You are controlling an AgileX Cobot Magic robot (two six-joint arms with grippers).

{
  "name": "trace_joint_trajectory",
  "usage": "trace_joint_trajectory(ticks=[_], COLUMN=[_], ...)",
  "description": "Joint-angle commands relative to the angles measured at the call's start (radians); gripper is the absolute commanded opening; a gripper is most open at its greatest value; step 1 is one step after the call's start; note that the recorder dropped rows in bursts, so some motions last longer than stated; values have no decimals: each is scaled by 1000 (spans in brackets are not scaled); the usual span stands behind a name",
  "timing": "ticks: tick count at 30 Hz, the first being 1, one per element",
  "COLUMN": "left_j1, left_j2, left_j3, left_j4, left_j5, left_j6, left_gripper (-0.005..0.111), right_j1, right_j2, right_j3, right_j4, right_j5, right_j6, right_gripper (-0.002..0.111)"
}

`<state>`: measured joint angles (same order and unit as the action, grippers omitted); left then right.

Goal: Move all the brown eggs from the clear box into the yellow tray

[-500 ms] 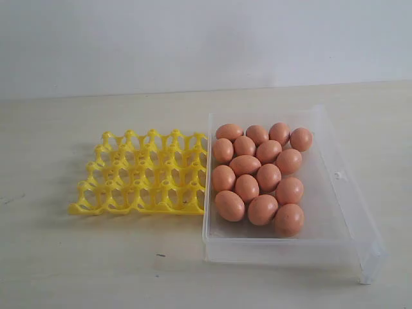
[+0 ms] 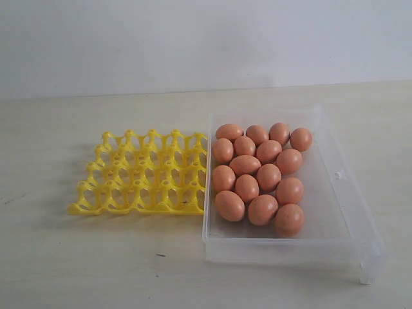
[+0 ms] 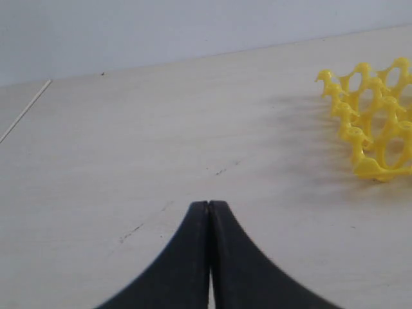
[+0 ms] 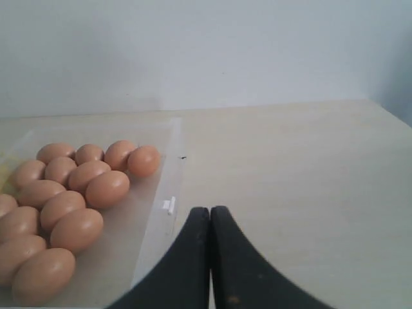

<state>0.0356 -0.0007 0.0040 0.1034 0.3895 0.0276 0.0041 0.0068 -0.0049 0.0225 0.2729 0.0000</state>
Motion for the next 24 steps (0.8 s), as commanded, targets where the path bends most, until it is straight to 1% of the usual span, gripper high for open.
trace_joint_trajectory(ticks=[1,4,6,10,14,19,24], left_j1=[-6,-6,-6,-6,-6,-6,-6], left_j2=[1,1,1,1,1,1,1], left_j3=[-4,-4,-4,-4,-4,-4,-4], left_j4=[-2,-2,-2,-2,-2,-2,-2], left_j5=[-9,-9,-9,-9,-9,-9,-9], left_j6=[-4,-4,-4,-4,-4,-4,-4], left_gripper=[0,0,0,0,0,0,0], right_j1=[-4,-4,-4,-4,-4,-4,-4], right_j2=[-7,-7,-7,46,146,283,389], right_j3=[-58,-203,-303,-479,-613,-694,-711], right_j4=[163,190,188,175,110,96,54], right_j5=[-76,-99,-79,67,236,342,369], right_j6=[0,14,65,78,78,78,78], right_gripper=[0,0,0,0,0,0,0])
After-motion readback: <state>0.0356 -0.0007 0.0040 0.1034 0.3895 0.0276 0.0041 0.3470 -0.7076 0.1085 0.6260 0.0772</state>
